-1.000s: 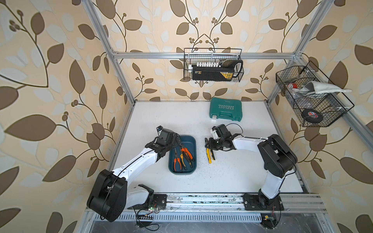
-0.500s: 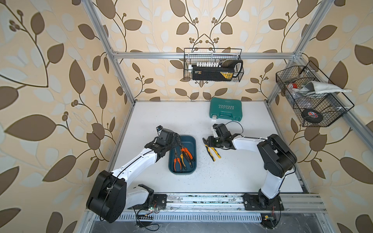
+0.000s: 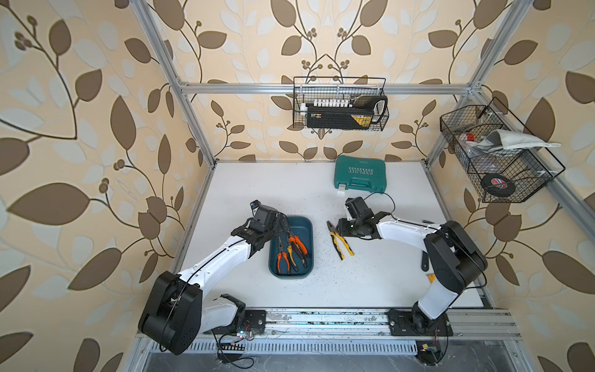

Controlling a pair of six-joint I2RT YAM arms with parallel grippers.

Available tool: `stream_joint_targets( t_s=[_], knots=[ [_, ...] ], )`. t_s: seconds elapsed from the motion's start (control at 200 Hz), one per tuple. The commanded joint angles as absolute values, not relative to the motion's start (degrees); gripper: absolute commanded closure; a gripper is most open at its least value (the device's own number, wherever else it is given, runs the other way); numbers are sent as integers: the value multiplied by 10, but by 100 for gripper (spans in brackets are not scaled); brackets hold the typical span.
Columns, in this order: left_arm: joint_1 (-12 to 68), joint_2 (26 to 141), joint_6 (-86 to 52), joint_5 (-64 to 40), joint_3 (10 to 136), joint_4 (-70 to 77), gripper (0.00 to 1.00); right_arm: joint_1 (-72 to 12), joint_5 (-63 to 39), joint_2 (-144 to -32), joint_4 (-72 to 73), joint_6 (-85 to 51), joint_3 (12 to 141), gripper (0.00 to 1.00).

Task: Take the pliers out of the storage box
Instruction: Place the pliers at the center of the board, then pick up the pliers from the storage box.

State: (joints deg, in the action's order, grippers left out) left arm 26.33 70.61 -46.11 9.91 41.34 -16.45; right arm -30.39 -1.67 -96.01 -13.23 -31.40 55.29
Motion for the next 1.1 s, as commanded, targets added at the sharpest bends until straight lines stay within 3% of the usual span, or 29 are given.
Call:
stream_joint_targets(
  t_s=[0.0, 0.17, 0.35, 0.415, 0.65, 0.945, 1.095],
  knots=[
    [274, 719, -423, 72, 497, -245, 1, -302, 25, -891, -164, -280, 552, 49],
    [306, 769, -423, -20, 614, -399, 6, -300, 175, -784, -48, -289, 429, 41],
    [352, 779, -456, -15, 631, -483, 11, -286, 210, -723, -22, -309, 372, 39],
    [352, 774, -498, -18, 620, -487, 19, -283, 204, -720, -19, -314, 370, 39],
    [362, 747, -646, -64, 509, -352, 30, -282, 153, -757, -28, -330, 386, 39],
    [374, 822, -659, -13, 568, -397, 54, -283, 129, -768, -33, -339, 391, 39],
    [382, 881, -662, -9, 584, -392, 59, -281, 133, -774, -47, -339, 399, 39]
  ],
)
